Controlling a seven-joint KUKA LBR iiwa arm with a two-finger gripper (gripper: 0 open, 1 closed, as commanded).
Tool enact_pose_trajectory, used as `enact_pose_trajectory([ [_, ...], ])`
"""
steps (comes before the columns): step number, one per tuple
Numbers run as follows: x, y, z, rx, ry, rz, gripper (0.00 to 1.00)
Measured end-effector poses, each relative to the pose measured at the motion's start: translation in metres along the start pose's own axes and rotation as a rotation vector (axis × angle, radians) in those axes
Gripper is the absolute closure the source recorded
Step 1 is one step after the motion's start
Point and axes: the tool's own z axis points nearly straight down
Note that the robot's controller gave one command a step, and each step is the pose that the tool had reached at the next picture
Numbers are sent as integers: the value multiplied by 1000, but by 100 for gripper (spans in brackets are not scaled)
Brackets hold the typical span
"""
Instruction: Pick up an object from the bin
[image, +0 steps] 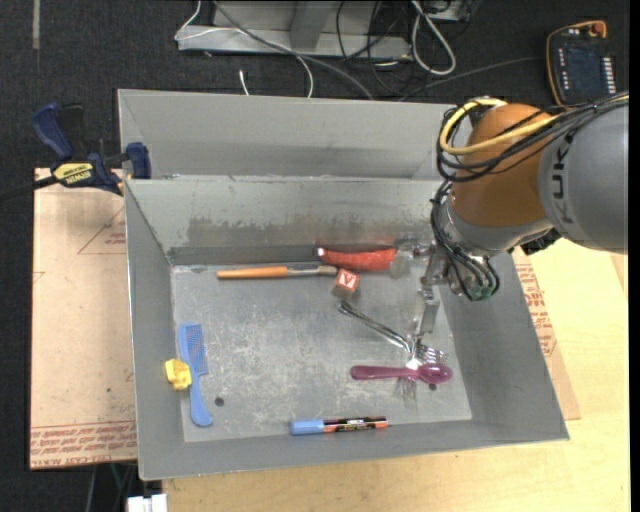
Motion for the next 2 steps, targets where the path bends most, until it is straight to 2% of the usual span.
enact_pose_trajectory([
  [1,-1,0,-5,1,-7,-2,0],
  [2,-3,14,73,-1,-4,89,0],
])
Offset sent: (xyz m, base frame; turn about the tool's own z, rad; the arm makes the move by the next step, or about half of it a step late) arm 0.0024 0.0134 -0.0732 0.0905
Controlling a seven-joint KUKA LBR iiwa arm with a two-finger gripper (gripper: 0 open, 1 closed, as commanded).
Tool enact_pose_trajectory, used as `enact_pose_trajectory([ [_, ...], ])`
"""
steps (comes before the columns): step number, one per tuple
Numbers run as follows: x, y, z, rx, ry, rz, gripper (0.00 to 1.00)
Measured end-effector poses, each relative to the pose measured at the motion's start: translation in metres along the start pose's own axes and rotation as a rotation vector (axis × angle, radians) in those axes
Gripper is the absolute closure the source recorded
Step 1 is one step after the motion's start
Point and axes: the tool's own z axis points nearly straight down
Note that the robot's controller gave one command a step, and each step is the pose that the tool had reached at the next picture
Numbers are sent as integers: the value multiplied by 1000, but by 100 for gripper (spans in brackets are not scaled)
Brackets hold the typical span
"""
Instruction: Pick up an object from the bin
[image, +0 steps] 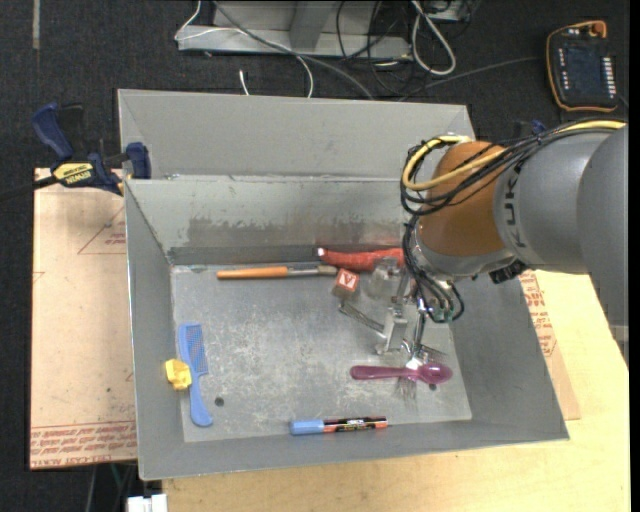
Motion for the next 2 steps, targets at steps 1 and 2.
enact_pose_trajectory([
  [1,2,-4,-66,0,-18,173,0],
  [2,1,1,0,-1,3,7,0],
])
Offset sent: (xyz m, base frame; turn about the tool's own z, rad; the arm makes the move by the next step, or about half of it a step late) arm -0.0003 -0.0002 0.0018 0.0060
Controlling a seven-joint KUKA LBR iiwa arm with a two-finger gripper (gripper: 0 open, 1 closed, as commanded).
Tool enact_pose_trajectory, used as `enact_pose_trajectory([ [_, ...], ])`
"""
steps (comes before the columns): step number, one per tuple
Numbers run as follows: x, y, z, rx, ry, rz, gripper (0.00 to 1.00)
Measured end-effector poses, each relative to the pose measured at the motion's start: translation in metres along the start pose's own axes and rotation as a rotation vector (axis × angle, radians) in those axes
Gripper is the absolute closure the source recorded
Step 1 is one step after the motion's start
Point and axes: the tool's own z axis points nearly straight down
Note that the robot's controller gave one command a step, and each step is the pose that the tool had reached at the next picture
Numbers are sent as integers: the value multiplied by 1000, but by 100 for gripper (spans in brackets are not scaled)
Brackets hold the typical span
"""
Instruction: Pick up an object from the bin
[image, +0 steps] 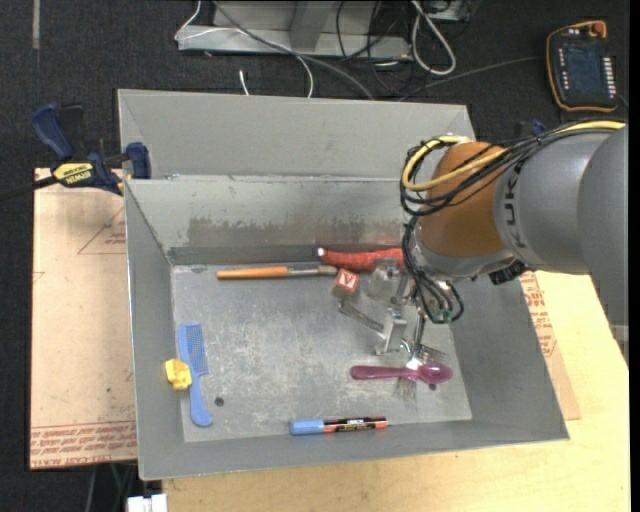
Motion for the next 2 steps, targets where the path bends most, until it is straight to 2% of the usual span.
enact_pose_trajectory([
  [1,8,1,-1,-1,-20,220,0],
  [2,-1,1,-3,-1,-11,9,100],
])
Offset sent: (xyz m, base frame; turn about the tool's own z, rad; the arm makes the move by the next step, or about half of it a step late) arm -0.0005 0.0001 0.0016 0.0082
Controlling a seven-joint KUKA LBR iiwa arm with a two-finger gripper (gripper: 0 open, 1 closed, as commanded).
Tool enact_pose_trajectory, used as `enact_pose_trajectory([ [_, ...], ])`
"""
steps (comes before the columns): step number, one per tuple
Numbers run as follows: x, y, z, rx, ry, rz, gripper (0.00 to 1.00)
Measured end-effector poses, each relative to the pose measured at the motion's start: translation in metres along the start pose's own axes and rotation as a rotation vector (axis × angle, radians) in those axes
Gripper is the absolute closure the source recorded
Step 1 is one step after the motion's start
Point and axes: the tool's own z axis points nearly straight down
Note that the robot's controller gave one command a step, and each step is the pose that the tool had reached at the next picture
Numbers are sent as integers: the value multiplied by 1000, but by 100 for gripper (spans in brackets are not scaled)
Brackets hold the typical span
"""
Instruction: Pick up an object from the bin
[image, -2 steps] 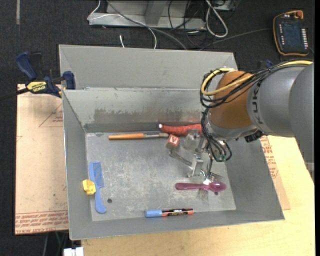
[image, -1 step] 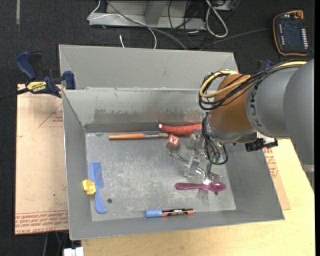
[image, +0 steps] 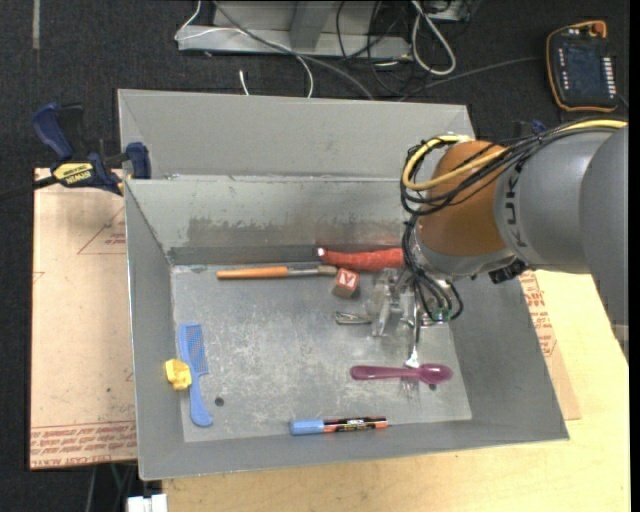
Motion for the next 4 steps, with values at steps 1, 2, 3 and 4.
enact_pose_trajectory([
  [1,0,0,0,0,0,0,100],
  [2,1,0,-15,0,3,0,100],
  [3,0,0,-31,-1,-2,0,100],
  [4,0,0,-33,-1,-2,-1,100],
])
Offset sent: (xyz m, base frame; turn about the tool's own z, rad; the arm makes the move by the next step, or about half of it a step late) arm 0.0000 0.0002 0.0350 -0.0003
